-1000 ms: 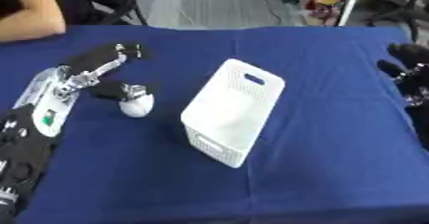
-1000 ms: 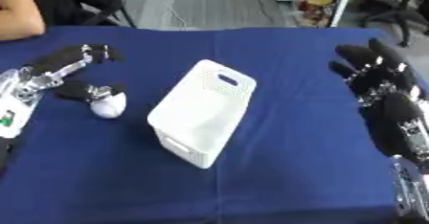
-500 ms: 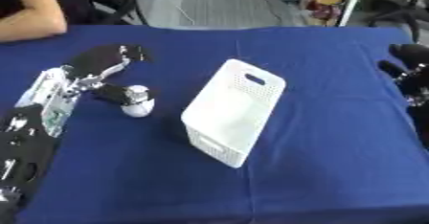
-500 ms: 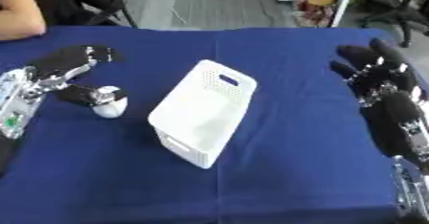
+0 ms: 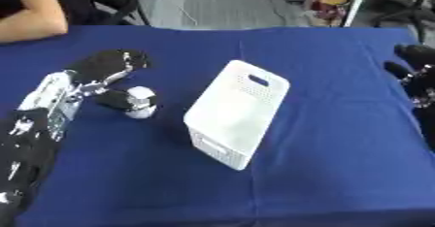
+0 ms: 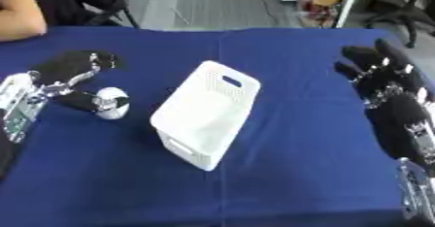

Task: Pick up objects on the table and place them in the box.

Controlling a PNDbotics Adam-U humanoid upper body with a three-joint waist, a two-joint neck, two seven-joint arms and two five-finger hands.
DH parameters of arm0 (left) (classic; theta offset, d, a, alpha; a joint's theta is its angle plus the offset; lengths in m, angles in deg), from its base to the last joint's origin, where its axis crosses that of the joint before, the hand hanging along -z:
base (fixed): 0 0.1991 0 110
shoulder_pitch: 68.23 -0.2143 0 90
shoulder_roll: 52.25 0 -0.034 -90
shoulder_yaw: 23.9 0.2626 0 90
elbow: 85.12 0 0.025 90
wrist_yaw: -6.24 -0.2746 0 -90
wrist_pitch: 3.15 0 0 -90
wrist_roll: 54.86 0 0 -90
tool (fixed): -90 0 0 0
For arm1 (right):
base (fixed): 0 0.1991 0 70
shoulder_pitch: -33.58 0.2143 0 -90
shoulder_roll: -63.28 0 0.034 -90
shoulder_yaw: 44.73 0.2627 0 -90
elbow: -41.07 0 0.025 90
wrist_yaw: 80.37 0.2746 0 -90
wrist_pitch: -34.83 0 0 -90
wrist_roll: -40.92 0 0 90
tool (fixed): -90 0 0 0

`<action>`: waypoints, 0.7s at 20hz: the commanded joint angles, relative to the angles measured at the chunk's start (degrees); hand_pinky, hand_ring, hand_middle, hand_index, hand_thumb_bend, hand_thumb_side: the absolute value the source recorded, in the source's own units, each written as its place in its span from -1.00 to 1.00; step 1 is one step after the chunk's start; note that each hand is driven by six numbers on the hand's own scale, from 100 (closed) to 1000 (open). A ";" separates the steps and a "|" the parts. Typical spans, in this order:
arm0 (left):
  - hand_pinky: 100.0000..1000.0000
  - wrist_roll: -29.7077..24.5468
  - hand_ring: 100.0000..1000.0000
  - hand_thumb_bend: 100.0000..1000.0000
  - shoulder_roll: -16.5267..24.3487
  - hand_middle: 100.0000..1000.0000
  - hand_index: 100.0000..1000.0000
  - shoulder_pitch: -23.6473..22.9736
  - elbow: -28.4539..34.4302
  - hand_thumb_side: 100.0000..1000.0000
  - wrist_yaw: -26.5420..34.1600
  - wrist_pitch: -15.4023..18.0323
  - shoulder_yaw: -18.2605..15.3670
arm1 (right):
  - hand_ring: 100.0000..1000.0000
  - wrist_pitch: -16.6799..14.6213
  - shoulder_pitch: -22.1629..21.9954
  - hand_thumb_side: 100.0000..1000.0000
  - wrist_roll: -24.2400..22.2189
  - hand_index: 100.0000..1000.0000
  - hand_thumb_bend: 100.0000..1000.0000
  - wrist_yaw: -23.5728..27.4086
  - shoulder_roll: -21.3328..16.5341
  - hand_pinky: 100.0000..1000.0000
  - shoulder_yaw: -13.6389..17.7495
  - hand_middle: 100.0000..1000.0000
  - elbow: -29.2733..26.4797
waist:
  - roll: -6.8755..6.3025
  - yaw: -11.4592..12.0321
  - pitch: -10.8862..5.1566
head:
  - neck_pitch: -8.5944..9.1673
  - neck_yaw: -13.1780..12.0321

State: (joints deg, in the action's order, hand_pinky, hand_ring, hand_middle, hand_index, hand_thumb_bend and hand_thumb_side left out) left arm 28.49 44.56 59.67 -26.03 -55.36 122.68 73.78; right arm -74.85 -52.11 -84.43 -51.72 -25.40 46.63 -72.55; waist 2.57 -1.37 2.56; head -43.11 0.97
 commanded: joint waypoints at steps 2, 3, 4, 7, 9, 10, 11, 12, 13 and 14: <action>0.34 -3.73 0.42 0.01 1.80 0.51 0.69 0.55 -0.28 0.77 2.19 0.31 -0.17 | 1.00 -0.02 0.23 0.09 -0.20 1.00 -0.94 0.24 -0.94 0.94 0.18 0.76 -0.97 | -0.17 -0.07 -0.82 | 0.11 -0.15; 0.34 -4.87 0.41 0.00 1.78 0.51 0.69 0.48 -0.45 0.78 3.02 0.23 -0.22 | 1.00 -0.04 0.23 0.09 -0.19 1.00 -0.94 0.24 -0.94 0.94 0.19 0.76 -0.97 | -0.16 -0.05 -0.82 | 0.11 -0.16; 0.33 -6.00 0.41 0.01 1.76 0.51 0.69 0.46 -0.56 0.79 3.90 0.11 -0.26 | 1.00 -0.04 0.21 0.09 -0.19 1.00 -0.94 0.23 -0.94 0.94 0.20 0.76 -0.97 | -0.15 -0.04 -0.82 | 0.09 -0.18; 0.29 -9.39 0.38 -0.01 1.64 0.51 0.68 0.41 -1.03 0.80 6.82 -0.68 -0.52 | 1.00 -0.05 0.18 0.09 -0.20 1.00 -0.95 0.22 -0.93 0.94 0.21 0.76 -0.97 | -0.12 -0.01 -0.82 | 0.06 -0.22; 0.21 -11.31 0.34 -0.06 1.57 0.50 0.68 0.33 -1.27 0.83 8.81 -1.86 -0.86 | 1.00 -0.05 0.13 0.09 -0.19 1.00 -0.95 0.21 -0.92 0.94 0.23 0.76 -0.97 | -0.11 0.02 -0.81 | 0.04 -0.20; 0.20 -12.11 0.33 -0.06 1.50 0.50 0.68 0.29 -1.29 0.83 9.79 -2.67 -0.99 | 1.00 -0.04 0.10 0.09 -0.19 1.00 -0.95 0.19 -0.92 0.94 0.24 0.76 -0.97 | -0.10 0.02 -0.80 | 0.01 -0.20; 0.19 -12.77 0.32 -0.07 1.44 0.50 0.68 0.24 -1.19 0.82 10.60 -3.66 -1.10 | 1.00 -0.03 0.08 0.09 -0.19 1.00 -0.95 0.18 -0.90 0.94 0.25 0.76 -0.97 | -0.10 0.03 -0.80 | -0.02 -0.20; 0.18 -13.29 0.32 -0.07 1.35 0.50 0.68 0.21 -0.95 0.83 11.23 -4.76 -1.16 | 1.00 -0.02 0.07 0.09 -0.19 1.00 -0.95 0.17 -0.89 0.94 0.26 0.76 -0.97 | -0.10 0.04 -0.79 | -0.05 -0.20; 0.18 -13.69 0.31 -0.07 1.24 0.49 0.68 0.17 -0.65 0.83 11.69 -5.73 -1.16 | 1.00 -0.02 0.07 0.09 -0.19 1.00 -0.95 0.17 -0.88 0.94 0.25 0.76 -0.97 | -0.10 0.03 -0.79 | -0.06 -0.20; 0.18 -14.02 0.31 -0.07 1.14 0.49 0.68 0.14 -0.31 0.83 12.06 -6.52 -1.10 | 1.00 -0.03 0.07 0.09 -0.20 1.00 -0.95 0.17 -0.87 0.94 0.25 0.76 -0.97 | -0.09 0.02 -0.79 | -0.06 -0.19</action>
State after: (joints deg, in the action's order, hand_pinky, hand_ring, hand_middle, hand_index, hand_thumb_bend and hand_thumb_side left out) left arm 14.96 44.68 59.16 -27.53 -44.27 117.21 73.34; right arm -74.85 -52.12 -84.43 -51.72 -25.40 46.64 -72.55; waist 2.58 -1.33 2.55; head -43.12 0.97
